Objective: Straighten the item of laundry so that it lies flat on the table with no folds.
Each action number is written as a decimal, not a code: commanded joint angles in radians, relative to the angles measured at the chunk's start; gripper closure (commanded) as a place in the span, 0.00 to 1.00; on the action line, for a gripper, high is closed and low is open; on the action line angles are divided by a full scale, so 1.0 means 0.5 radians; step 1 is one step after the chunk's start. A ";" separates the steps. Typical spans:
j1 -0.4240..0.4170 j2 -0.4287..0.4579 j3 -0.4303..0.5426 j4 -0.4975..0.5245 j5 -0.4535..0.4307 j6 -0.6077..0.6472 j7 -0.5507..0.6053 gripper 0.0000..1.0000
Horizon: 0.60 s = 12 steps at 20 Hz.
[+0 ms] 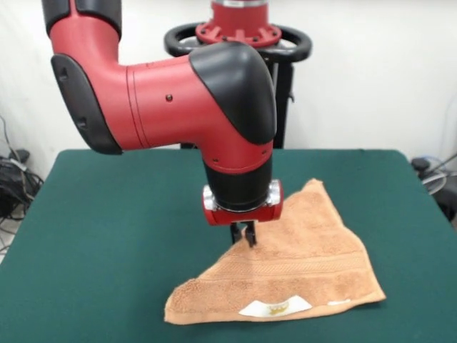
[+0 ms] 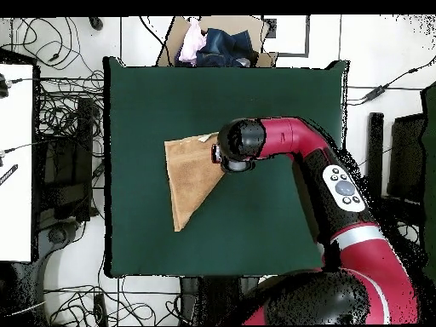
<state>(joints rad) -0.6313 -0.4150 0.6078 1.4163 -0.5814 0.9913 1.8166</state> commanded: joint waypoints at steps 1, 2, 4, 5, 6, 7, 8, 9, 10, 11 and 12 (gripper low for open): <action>-0.008 0.063 -0.034 -0.075 -0.062 0.097 -0.370 1.00; -0.004 0.064 -0.041 -0.055 -0.056 0.073 -0.354 1.00; -0.014 0.054 -0.046 0.022 -0.051 -0.021 -0.316 1.00; -0.021 0.051 -0.044 0.044 -0.048 -0.063 -0.305 0.00; -0.026 0.050 -0.041 0.060 -0.049 -0.097 -0.290 0.00; -0.032 0.048 -0.037 0.076 -0.050 -0.132 -0.274 0.00; -0.031 0.045 -0.038 0.083 -0.049 -0.143 -0.263 0.00; -0.029 0.043 -0.040 0.089 -0.052 -0.152 -0.254 0.00; -0.026 0.040 -0.043 0.094 -0.055 -0.161 -0.244 0.00; -0.020 0.037 -0.047 0.097 -0.060 -0.167 -0.234 0.00; -0.011 0.035 -0.051 0.089 -0.062 -0.164 -0.224 0.00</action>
<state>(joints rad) -0.6319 -0.4145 0.6078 1.4121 -0.5814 0.9913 1.7719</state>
